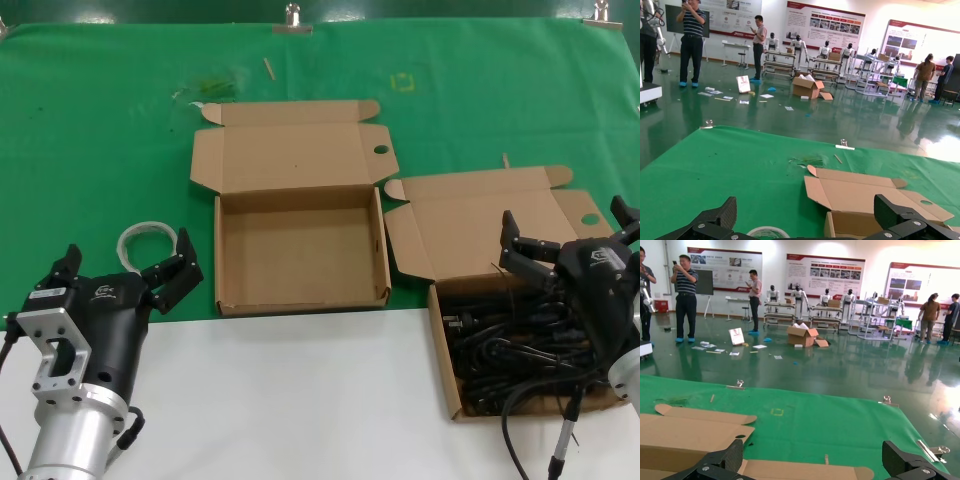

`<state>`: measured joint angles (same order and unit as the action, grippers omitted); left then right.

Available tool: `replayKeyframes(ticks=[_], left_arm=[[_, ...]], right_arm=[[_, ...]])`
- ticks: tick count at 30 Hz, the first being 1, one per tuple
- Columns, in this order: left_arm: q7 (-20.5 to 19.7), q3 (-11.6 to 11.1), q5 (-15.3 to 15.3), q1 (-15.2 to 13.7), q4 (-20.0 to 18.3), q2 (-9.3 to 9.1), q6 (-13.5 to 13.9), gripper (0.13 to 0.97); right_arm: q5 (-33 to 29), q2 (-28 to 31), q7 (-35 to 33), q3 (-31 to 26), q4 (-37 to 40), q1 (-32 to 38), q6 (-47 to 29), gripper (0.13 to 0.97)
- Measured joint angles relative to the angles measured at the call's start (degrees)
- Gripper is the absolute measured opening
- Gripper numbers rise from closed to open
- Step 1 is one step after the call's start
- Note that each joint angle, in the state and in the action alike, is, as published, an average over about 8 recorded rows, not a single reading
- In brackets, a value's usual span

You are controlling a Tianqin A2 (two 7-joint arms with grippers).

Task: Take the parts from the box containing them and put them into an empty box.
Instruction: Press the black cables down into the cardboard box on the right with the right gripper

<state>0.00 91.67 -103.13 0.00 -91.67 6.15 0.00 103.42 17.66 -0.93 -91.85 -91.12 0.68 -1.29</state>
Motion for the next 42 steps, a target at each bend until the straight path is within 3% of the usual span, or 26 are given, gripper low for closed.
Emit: replayKeyframes(ticks=[14,23,32,40,42], left_arm=[[0.0,0.0,0.0,0.0,0.0,0.0,0.0,0.956],[0.0,0.0,0.0,0.0,0.0,0.0,0.0,0.886],[0.0,0.0,0.0,0.0,0.0,-0.01,0.0,0.749],[0.0,0.0,0.0,0.0,0.0,-0.01,0.0,0.548],[0.0,0.0,0.0,0.0,0.0,-0.01,0.0,0.548]], right_arm=[[0.0,0.0,0.0,0.0,0.0,0.0,0.0,0.966],[0.3,0.6,0.3,-0.6,0.0,0.0,0.4,0.966],[2.0,3.6,1.3,-3.4,-0.2,-0.1,2.6,0.966],[3.7,6.7,1.5,-5.8,-0.6,-0.3,4.0,0.966],[4.3,8.0,1.5,-6.7,-0.8,-0.2,4.2,0.966]])
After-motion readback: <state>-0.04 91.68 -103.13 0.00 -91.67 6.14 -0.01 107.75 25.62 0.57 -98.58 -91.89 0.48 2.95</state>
